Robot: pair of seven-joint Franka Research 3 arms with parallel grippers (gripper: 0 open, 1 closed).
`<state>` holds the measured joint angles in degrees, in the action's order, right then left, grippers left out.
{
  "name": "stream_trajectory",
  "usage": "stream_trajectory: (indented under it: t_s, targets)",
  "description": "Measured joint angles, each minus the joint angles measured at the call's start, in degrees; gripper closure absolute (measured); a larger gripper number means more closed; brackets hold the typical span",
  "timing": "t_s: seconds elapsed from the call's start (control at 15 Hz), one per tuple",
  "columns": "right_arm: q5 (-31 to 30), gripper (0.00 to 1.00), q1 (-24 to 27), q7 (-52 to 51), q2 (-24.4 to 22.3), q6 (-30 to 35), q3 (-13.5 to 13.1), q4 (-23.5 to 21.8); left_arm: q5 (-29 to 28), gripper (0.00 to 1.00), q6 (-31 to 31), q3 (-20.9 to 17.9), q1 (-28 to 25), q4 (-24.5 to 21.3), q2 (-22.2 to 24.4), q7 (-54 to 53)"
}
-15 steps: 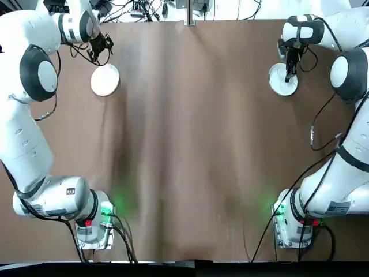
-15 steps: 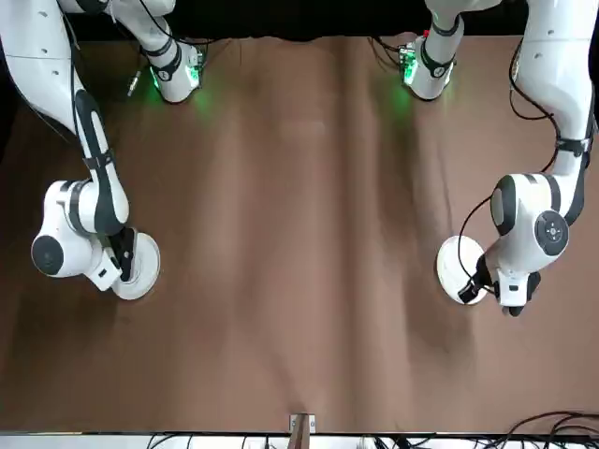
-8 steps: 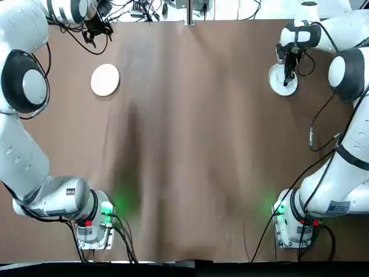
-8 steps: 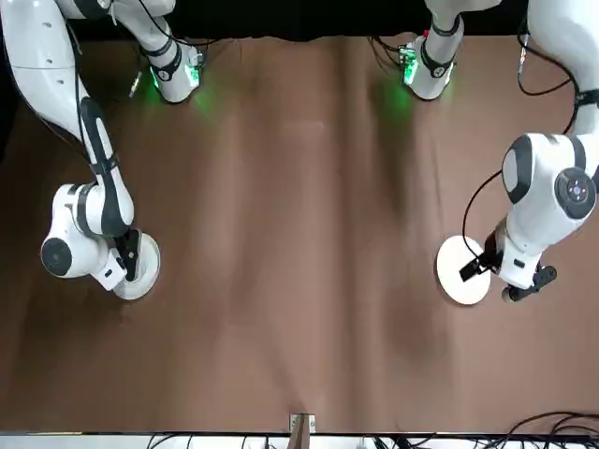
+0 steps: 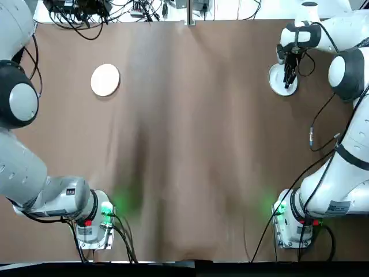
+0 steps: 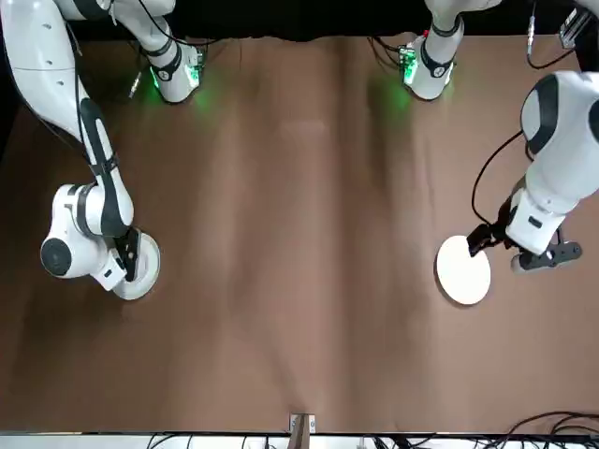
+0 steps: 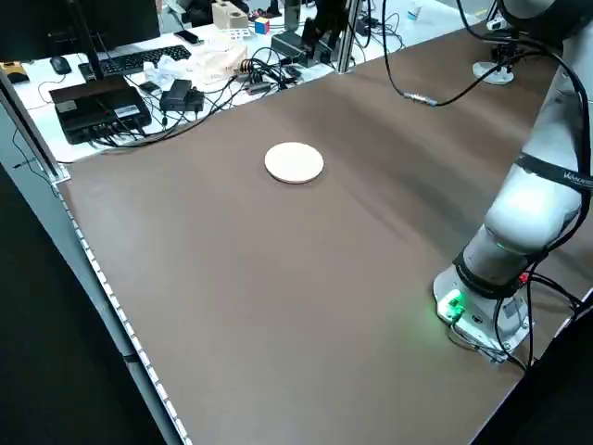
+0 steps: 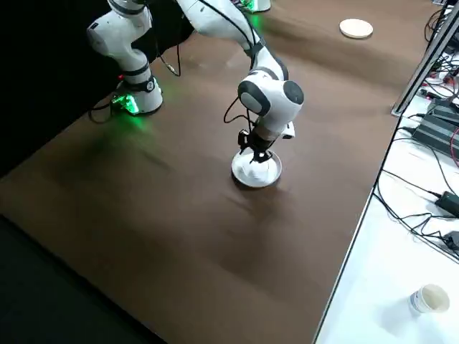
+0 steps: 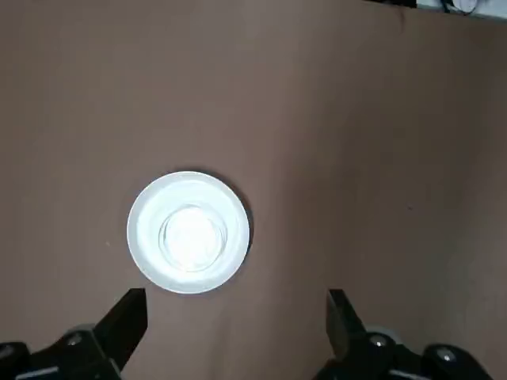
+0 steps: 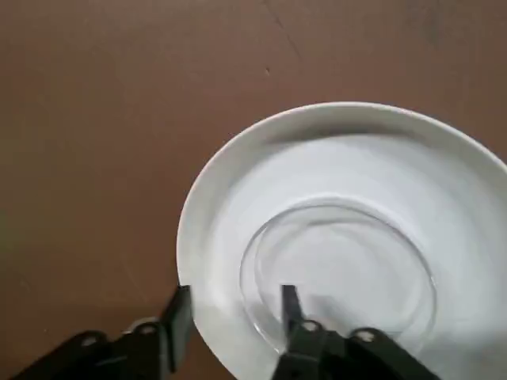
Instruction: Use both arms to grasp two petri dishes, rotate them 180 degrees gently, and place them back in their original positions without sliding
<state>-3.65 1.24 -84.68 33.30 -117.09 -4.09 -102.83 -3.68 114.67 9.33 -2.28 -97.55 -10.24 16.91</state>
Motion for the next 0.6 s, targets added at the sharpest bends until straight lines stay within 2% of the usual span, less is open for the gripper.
stream_trajectory:
  t_s: [0.2,0.33,0.4,0.47,0.6]
  targets:
    - [0.2,0.22,0.2,0.0,0.0,2.4,0.0,1.1,0.0,0.0,-5.5,0.5,0.0,4.3,0.5,-0.6]
    - [1.3,0.04,0.4,0.0,-0.1,6.0,0.0,3.8,0.0,0.0,-7.6,0.6,0.0,6.4,0.5,-2.7]
    - [2.1,0.0,0.5,0.0,-0.1,7.7,0.0,5.4,0.0,0.0,-8.5,0.8,-0.1,7.1,0.5,-3.7]
    - [3.5,0.0,1.0,0.0,-0.3,10.9,-0.1,8.7,0.0,0.0,-9.6,1.3,-0.1,7.9,0.6,-5.2]
    - [5.9,0.0,2.1,0.0,-0.5,14.4,-0.2,11.9,0.0,0.0,-10.1,1.3,0.0,8.4,1.9,-7.4]
